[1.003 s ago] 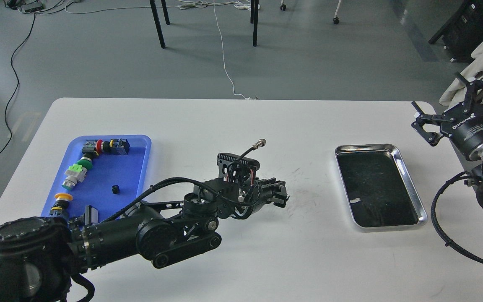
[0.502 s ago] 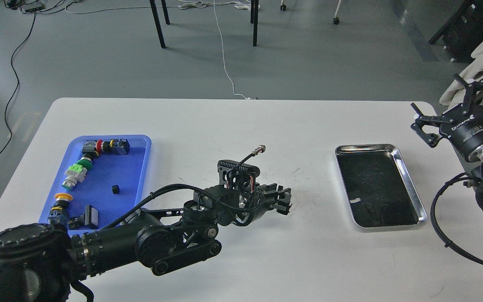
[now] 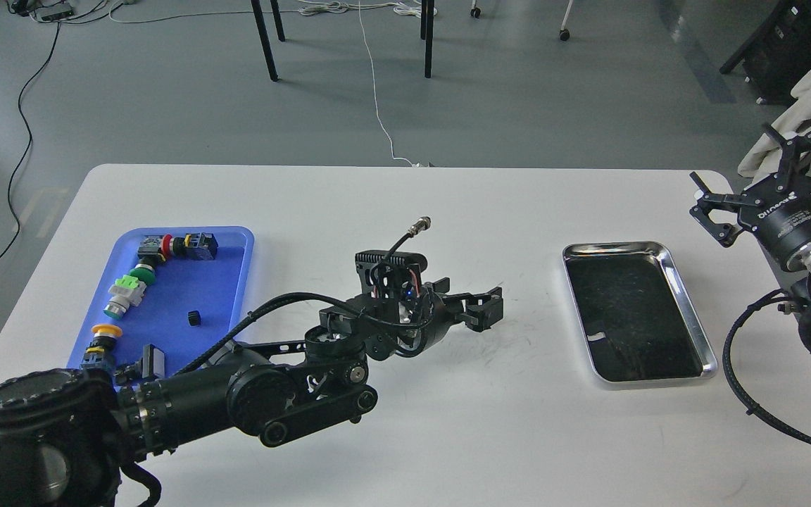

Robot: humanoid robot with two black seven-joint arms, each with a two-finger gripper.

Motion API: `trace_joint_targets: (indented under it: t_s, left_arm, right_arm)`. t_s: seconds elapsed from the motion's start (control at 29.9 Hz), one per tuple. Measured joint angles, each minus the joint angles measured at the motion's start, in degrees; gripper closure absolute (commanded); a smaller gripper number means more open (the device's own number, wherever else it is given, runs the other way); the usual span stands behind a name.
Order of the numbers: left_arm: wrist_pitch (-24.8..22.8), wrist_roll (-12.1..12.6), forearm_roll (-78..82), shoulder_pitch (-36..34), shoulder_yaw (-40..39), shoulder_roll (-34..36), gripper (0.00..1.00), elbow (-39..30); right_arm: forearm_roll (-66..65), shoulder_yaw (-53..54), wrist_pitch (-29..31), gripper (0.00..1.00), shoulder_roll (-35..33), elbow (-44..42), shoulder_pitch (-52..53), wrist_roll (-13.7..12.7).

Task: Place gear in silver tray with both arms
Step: 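Lower the gear onto the table between the trays and open the left gripper, then retract the left gripper back over the blue tray, then reach the right gripper toward the black gear on the table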

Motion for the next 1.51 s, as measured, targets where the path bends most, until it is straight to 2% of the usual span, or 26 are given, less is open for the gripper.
trace_joint_targets:
  t_s: [0.33, 0.54, 0.64, 0.77, 0.87, 1.04, 1.24, 1.37, 1.51]
  left_arm:
    - [1.5, -0.3, -7.7, 0.5, -19.3, 1.0, 0.02, -4.1]
    - [4.9, -1.3, -21.6, 2.9, -25.3, 12.1, 0.02, -7.2]
    - [5.2, -3.1, -30.1, 5.3, -30.4, 17.2, 0.02, -8.1]
    - [4.5, -4.1, -41.1, 8.5, -37.1, 21.5, 0.02, -8.2]
    - [3.3, -4.2, -48.2, 10.9, -41.3, 23.4, 0.02, -8.2]
    - [2.1, -4.6, -54.4, 15.6, -49.1, 23.9, 0.02, -7.9]
    - [-1.7, -6.8, -59.8, 19.8, -52.8, 23.7, 0.02, -7.2]
    - [-5.1, -7.2, -60.7, 21.6, -54.9, 23.7, 0.02, -7.2]
    - [-5.6, -7.5, -60.3, 22.9, -55.3, 23.8, 0.02, -7.3]
  right_arm:
    - [0.0, -0.4, 0.8, 0.01, 0.6, 0.1, 1.8, -0.1]
    - [0.1, -0.1, 3.2, 0.01, 0.1, 2.2, 3.6, -0.1]
    - [-0.4, -0.5, 3.1, 0.01, -0.8, 4.5, 5.7, -0.4]
    - [-2.8, -3.6, 1.1, 0.01, -3.5, 7.1, 12.4, -0.7]
    - [-6.4, -11.9, -0.7, 0.01, -5.0, 7.3, 20.4, -0.8]
    - [-10.9, -33.9, -1.8, 0.01, -8.5, 7.0, 35.4, -1.1]
    - [-19.1, -57.1, -1.7, 0.01, -8.6, 7.7, 50.6, -2.2]
    - [-28.6, -72.5, -1.1, 0.01, -5.5, 8.8, 58.7, -5.5]
    - [-36.1, -84.8, -0.8, 0.01, -0.1, 9.0, 63.9, -8.2]
